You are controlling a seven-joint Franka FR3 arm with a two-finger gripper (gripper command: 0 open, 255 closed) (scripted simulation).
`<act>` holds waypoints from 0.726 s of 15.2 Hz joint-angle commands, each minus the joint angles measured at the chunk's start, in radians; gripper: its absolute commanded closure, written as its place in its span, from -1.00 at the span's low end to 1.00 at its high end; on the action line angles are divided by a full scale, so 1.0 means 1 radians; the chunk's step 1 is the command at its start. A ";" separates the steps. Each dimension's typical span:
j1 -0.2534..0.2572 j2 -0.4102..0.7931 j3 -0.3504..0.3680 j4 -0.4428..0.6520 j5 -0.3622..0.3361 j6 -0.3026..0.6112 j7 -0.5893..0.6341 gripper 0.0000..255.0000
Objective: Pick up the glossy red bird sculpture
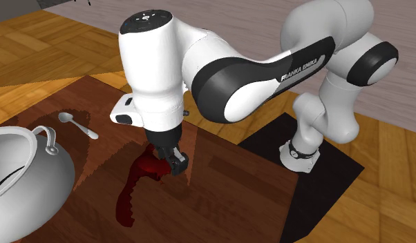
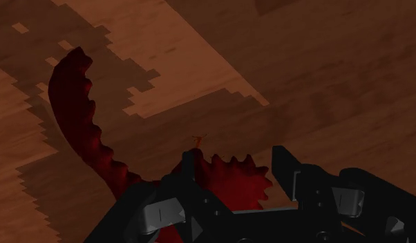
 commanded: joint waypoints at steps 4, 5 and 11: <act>0.000 0.001 0.000 0.000 0.000 0.000 0.000 1.00; 0.000 0.001 0.000 0.000 0.000 0.000 0.000 1.00; -0.002 0.020 -0.001 0.093 0.002 -0.075 0.002 1.00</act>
